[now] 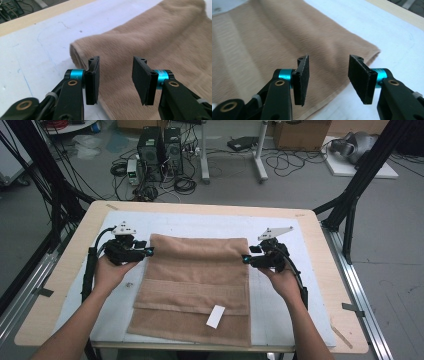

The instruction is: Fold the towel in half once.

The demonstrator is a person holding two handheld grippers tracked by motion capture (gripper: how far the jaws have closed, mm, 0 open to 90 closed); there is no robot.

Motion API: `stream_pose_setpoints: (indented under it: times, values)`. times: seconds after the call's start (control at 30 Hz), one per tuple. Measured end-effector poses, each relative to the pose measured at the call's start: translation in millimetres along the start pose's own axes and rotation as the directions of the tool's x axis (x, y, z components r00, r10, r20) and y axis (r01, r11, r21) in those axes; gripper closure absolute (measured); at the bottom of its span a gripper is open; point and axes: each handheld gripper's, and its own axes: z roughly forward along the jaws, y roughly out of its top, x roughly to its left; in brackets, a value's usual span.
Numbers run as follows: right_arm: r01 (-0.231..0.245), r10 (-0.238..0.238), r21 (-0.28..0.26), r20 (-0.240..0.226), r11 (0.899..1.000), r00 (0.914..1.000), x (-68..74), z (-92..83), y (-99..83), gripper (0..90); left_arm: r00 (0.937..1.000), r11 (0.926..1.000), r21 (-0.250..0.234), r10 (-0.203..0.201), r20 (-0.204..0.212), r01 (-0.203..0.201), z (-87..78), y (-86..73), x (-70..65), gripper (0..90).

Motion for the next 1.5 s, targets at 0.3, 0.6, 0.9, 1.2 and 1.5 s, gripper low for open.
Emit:
stream_pose_setpoints:
  times: [0.3, 0.6, 0.9, 1.2, 1.5]
  values:
    - [0.044, -0.045, -0.030, -0.038, 0.999, 0.9983, 40.1, -14.8, -23.9, 49.8, 0.9962, 0.9967, -0.030, 0.077, 0.041, -0.076, -23.2, -40.1, -30.5, 55.5]
    - [0.066, -0.067, -0.021, -0.085, 0.998, 0.9941, 68.3, -19.6, -48.6, 52.4, 0.9951, 0.9959, -0.051, 0.077, 0.061, -0.074, -36.3, -77.4, -45.9, 54.7]
    - [0.070, -0.065, 0.033, -0.127, 0.997, 0.9897, 81.5, -6.5, -72.6, 55.2, 0.9919, 0.9948, 0.017, 0.098, 0.080, -0.100, -28.1, -92.6, -58.5, 57.3]
    - [0.060, -0.045, 0.081, -0.178, 0.995, 0.9830, 78.7, 8.4, -84.6, 64.6, 0.9829, 0.9852, 0.105, 0.120, 0.139, -0.136, -12.6, -94.5, -60.4, 67.7]
    - [0.060, -0.040, 0.094, -0.203, 0.994, 0.9784, 75.1, 14.8, -85.8, 80.3, 0.9787, 0.9801, 0.113, 0.147, 0.144, -0.163, -9.4, -94.1, -63.0, 79.7]
